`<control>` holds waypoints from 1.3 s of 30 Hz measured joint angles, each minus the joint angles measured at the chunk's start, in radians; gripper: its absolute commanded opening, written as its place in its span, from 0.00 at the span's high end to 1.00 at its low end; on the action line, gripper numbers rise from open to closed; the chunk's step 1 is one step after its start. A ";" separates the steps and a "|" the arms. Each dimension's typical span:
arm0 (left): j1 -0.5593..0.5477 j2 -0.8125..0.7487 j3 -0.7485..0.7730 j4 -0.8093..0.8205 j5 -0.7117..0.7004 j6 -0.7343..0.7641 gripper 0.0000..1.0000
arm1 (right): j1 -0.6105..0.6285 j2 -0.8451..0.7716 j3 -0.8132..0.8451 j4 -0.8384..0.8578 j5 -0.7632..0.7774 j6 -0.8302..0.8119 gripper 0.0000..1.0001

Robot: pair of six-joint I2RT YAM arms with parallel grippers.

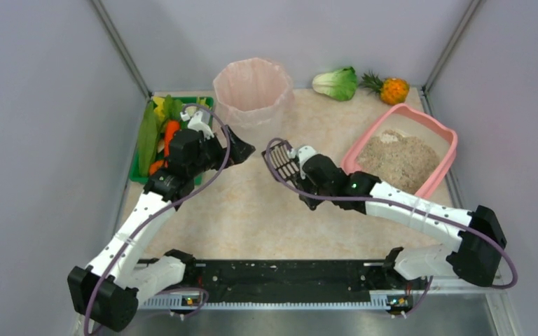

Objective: Clean the litter box

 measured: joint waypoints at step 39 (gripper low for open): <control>0.024 0.088 0.009 -0.204 0.363 0.130 1.00 | 0.162 -0.087 0.040 -0.032 -0.155 -0.302 0.76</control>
